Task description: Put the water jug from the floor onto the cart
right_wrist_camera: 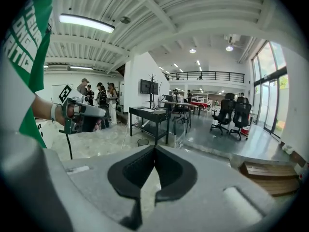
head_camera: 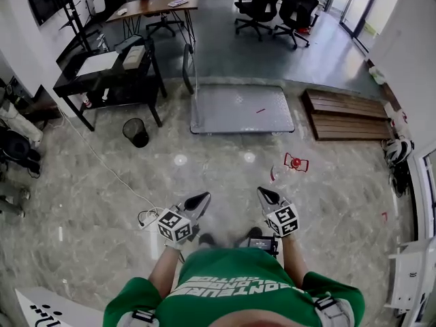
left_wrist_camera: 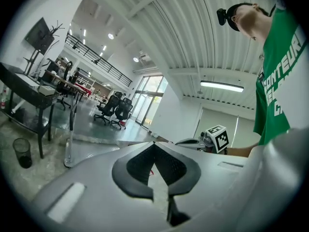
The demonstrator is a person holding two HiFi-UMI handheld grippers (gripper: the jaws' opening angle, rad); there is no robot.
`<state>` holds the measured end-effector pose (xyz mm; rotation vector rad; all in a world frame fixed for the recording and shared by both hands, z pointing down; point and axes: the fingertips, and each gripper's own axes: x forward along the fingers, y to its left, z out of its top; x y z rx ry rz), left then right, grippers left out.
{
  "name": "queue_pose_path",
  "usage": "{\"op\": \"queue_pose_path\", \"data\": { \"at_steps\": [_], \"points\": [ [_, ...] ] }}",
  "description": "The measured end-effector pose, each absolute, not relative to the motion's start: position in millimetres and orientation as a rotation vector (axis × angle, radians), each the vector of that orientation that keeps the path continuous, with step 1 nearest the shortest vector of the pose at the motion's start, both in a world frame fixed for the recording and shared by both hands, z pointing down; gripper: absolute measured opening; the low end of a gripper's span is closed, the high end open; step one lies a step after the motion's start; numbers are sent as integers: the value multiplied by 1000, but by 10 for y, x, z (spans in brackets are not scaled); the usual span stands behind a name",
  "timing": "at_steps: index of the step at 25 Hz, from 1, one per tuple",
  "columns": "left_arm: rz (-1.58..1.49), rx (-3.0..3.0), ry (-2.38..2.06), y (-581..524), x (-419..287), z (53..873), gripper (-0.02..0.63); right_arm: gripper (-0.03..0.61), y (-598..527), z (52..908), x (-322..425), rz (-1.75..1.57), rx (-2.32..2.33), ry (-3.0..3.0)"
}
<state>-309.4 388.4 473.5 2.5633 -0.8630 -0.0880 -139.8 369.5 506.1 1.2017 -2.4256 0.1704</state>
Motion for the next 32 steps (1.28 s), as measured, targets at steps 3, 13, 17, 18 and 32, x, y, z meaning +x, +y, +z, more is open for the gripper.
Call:
{"op": "queue_pose_path", "data": {
  "at_steps": [3, 13, 17, 18, 32],
  "points": [
    [-77, 2548, -888, 3795, -3042, 4759, 14, -8, 3604, 5124, -1420, 158, 1148, -2438],
    [-41, 2615, -810, 3395, -2021, 4571, 14, -8, 3258, 5117, -385, 222, 1256, -2427],
    [-15, 2616, -813, 3262, -1730, 4568, 14, -8, 3135, 5167, -6, 243, 1296, -2421],
    [-6, 2615, -814, 3228, -1660, 4575, 14, -8, 3099, 5171, 76, 247, 1302, -2423],
    [29, 2633, -793, 2949, -600, 4558, 14, -8, 2812, 5305, 968, 282, 1312, -2450]
  ]
}}
